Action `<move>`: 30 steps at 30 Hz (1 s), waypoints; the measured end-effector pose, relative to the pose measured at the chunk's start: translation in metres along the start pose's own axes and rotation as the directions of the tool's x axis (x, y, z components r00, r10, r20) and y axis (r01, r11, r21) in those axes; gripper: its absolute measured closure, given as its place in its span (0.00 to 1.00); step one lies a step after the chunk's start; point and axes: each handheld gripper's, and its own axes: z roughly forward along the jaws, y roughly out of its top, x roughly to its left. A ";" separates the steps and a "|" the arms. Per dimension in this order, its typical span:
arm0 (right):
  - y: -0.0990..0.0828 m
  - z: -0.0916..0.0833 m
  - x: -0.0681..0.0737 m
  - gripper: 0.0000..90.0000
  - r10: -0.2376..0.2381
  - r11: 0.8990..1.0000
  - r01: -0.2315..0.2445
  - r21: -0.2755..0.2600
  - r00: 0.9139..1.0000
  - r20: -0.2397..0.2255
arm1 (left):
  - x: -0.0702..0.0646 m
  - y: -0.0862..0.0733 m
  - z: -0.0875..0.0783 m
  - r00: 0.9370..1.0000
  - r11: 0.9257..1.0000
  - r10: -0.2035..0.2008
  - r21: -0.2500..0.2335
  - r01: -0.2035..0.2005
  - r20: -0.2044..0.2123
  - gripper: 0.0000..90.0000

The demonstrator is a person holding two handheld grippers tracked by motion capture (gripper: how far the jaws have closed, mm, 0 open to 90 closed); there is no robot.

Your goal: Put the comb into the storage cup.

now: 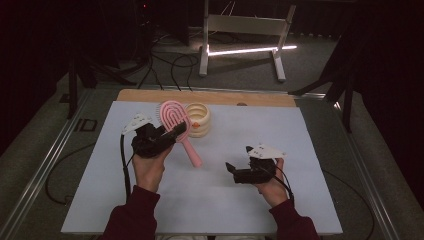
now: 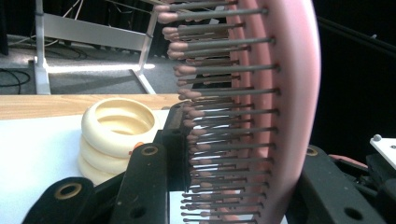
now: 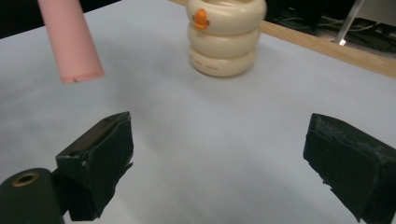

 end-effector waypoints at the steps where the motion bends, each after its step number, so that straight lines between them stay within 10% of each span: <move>1: -0.002 -0.001 -0.002 0.09 0.006 1.000 -0.006 -0.002 1.000 0.001 | 0.000 0.001 0.000 1.000 1.000 0.000 -0.001 0.000 -0.003 0.72; 30: -0.044 -0.043 -0.043 0.10 0.089 0.990 -0.079 -0.118 0.992 0.085 | 0.008 0.016 0.004 0.999 0.999 0.036 -0.011 -0.036 0.001 0.72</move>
